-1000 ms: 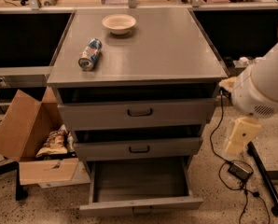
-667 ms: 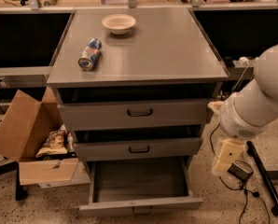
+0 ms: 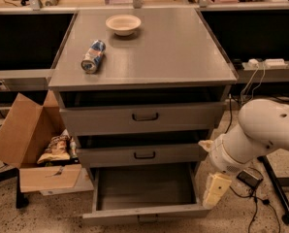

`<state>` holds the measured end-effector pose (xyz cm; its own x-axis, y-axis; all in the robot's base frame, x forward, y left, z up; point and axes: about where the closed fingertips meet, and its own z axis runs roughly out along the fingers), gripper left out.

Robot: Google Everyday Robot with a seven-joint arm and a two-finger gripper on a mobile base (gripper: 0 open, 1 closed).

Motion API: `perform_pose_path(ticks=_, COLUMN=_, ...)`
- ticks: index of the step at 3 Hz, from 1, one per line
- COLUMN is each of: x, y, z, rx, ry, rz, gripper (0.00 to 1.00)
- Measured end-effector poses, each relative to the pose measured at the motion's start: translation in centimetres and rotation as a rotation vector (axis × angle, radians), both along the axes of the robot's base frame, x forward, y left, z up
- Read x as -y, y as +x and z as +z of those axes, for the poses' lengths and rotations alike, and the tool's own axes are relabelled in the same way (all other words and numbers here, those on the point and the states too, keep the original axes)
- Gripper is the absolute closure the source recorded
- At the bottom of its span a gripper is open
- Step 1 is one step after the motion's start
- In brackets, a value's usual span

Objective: Close bottom drawer

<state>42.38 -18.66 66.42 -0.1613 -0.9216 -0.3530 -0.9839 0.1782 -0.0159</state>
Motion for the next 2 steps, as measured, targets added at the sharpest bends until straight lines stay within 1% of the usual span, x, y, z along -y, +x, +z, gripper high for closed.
perform_pose_path(ticks=1, x=0.0, y=0.0, z=0.0, rx=0.000, ry=0.000, rz=0.000, gripper=0.00)
perform_pose_path(ticks=2, x=0.7, y=0.0, z=-2.7, rx=0.004, ry=-0.043, rz=0.001, gripper=0.00)
